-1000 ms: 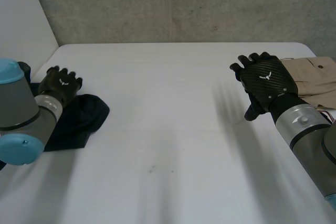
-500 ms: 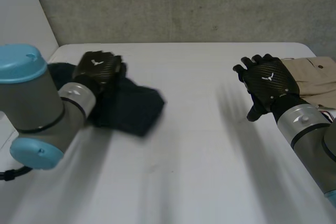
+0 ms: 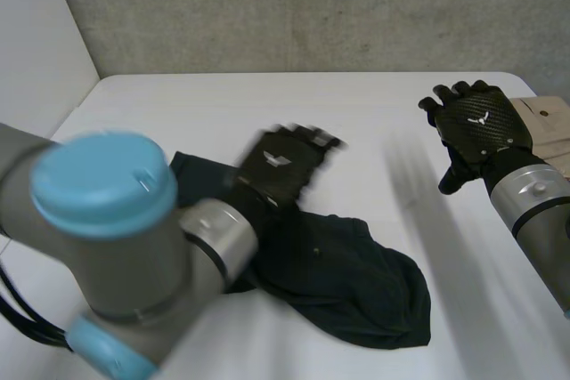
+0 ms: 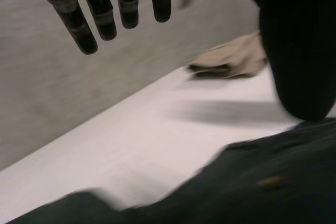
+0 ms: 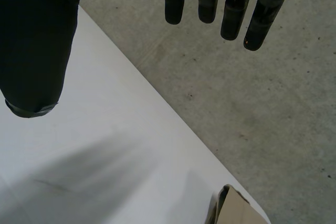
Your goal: Fold the laundry.
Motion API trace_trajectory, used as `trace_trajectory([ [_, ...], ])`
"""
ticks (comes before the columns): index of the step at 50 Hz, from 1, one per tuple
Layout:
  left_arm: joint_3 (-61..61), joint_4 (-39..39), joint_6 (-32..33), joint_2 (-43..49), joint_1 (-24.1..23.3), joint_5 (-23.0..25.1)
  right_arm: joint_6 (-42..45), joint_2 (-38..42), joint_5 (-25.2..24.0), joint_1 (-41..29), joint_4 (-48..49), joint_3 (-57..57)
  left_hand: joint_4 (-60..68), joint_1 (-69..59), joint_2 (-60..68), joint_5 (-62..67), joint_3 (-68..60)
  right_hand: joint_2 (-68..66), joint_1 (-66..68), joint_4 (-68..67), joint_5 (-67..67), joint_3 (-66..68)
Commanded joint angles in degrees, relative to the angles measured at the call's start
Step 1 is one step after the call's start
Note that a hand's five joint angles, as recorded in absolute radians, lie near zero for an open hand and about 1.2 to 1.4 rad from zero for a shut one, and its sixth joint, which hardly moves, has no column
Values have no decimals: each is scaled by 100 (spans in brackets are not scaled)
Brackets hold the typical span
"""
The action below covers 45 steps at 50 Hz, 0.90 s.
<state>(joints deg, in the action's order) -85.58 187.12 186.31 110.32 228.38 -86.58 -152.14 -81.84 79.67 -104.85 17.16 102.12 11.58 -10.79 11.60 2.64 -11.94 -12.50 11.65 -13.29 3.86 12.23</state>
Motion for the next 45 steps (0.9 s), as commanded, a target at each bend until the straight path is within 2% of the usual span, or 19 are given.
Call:
trace_trajectory([
  [1, -160, -158, 764, -151, 1462, -43, 0, 10, -100, -88, -458, -130, -103, 24, -105, -209, 139, 250, -165, 329, -386, -223],
  [8, -292, -141, 1810, 173, 2298, 71, -9, 54, -338, -106, -1048, -210, -35, -43, -37, -141, 72, 250, -165, 329, -386, -223],
  [15, -135, -106, 2479, 858, 2475, 439, 17, 90, -347, -123, -1040, -157, 82, -160, 80, -24, -46, 250, -165, 329, -386, -223],
  [20, 138, -106, 2515, 1290, 2484, 712, 17, 116, -294, -168, -1048, -175, 334, -412, 332, 228, -298, 250, -165, 329, -386, -223],
  [24, 410, -80, 2489, 1528, 2475, 827, 17, 116, -285, -176, -1040, -122, 1191, -1269, 1189, 1085, -1154, 250, -165, 329, -386, -223],
  [27, 577, -62, 2462, 1677, 2466, 827, 9, 125, -268, -194, -1040, -96, 2550, -2629, 2548, 2444, -2514, 250, -165, 329, -386, -223],
  [28, 647, -53, 2471, 1721, 2466, 801, 9, 125, -268, -203, -1040, -78, 4270, -4349, 4268, 4164, -4234, 250, -165, 329, -386, -223],
  [30, 700, -27, 2489, 1739, 2466, 757, 9, 125, -268, -211, -1040, -60, 5661, -5739, 5659, 5555, -5624, 250, -165, 329, -386, -223],
  [31, 753, 69, 2489, 1748, 2475, 652, 9, 125, -268, -211, -1040, -43, 6830, -6909, 6829, 6725, -6794, 250, -165, 329, -386, -223],
  [33, 797, 253, 2497, 1722, 2475, 389, 9, 133, -268, -211, -1040, -43, 6842, -6921, 6840, 6736, -6806, 250, -165, 329, -386, -223],
  [34, 850, 507, 2515, 1669, 2484, 13, 9, 134, -268, -211, -1040, -43, 6842, -6921, 6840, 6736, -6806, 250, -165, 329, -386, -223],
  [36, 911, 798, 2550, 1607, 2501, -384, 17, 160, -268, -211, -1040, -43, 6842, -6921, 6840, 6736, -6806, 250, -165, 329, -386, -223],
  [37, 999, 1156, 2576, 1477, 2545, -795, 17, 177, -268, -211, -1040, -51, 6842, -6921, 6840, 6736, -6806, 250, -165, 329, -386, -223],
  [39, 1078, 1475, 2568, 1318, 2589, -1053, 17, 195, -268, -220, -1040, -52, 6842, -6921, 6840, 6736, -6806, 250, -165, 329, -386, -223],
  [42, 1158, 1897, 2550, 966, 2537, -1010, 9, 204, -268, -220, -1031, -60, 6842, -6921, 6840, 6736, -6806, 250, -165, 329, -386, -223],
  [43, 1184, 2011, 2507, 765, 2432, -705, 9, 213, -259, -220, -1031, -60, 6842, -6921, 6840, 6736, -6806, 250, -165, 329, -386, -223],
  [45, 1219, 2030, 2454, 641, 2309, -414, -18, 213, -241, -220, -1022, -69, 6842, -6921, 6840, 6736, -6806, 250, -165, 329, -386, -223],
])
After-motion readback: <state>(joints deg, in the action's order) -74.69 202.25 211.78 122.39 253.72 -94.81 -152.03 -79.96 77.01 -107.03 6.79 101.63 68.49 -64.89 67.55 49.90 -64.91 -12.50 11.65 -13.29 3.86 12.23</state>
